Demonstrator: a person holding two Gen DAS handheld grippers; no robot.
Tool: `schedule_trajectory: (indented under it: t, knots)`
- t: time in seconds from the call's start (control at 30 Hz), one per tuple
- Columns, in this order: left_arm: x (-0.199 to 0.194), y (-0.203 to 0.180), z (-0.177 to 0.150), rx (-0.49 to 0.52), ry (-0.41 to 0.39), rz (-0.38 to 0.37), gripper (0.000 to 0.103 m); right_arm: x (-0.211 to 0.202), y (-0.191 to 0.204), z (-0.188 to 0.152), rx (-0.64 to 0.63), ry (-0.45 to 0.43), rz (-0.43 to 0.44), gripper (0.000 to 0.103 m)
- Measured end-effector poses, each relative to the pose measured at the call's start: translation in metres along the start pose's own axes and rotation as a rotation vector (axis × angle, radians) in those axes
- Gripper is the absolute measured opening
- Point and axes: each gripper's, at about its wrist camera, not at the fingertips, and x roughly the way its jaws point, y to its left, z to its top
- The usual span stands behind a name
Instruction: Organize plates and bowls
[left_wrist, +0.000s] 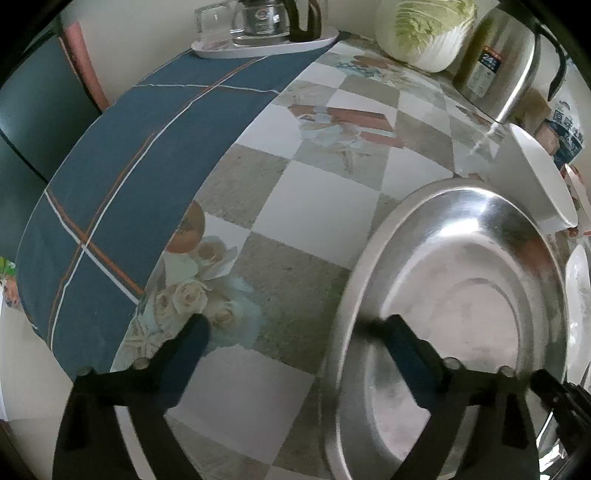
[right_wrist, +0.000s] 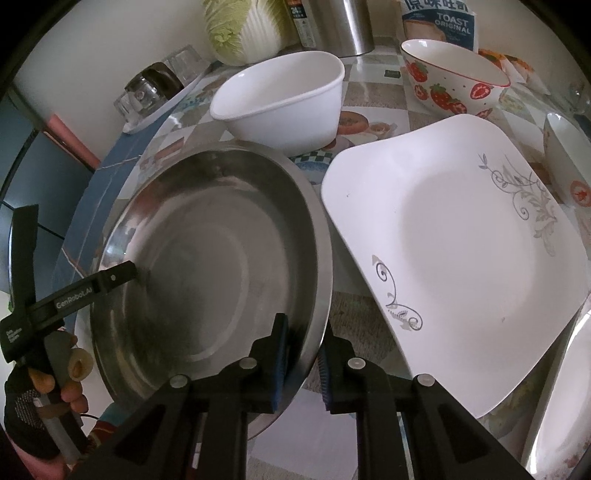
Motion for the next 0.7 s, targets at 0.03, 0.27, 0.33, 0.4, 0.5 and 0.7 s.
schedule_trajectory:
  t: [0.03, 0.27, 0.33, 0.4, 0.5, 0.7]
  knots:
    - [-0.002, -0.001, 0.001, 0.005, -0.003, -0.005, 0.085, 0.0, 0.0, 0.0, -0.003, -0.001, 0.0, 0.017]
    - [-0.006, -0.023, 0.009, 0.041, -0.006, -0.041, 0.039, 0.0, -0.001, -0.001, -0.012, -0.012, 0.014, 0.017]
    - [-0.006, -0.029, 0.011, 0.045, -0.006, -0.031, 0.036, 0.0, 0.001, -0.001, -0.023, -0.014, 0.012, 0.016]
    - [-0.005, -0.029, 0.012, 0.035, -0.002, -0.028, 0.035, -0.001, 0.003, -0.002, -0.036, -0.015, 0.0, 0.016]
    - [-0.005, -0.033, 0.011, 0.046, -0.003, -0.017, 0.034, -0.002, 0.003, -0.002, -0.035, -0.014, -0.001, 0.016]
    - [-0.019, -0.029, 0.009, 0.049, -0.021, 0.029, 0.032, -0.013, 0.012, -0.002, -0.08, -0.044, 0.018, 0.017]
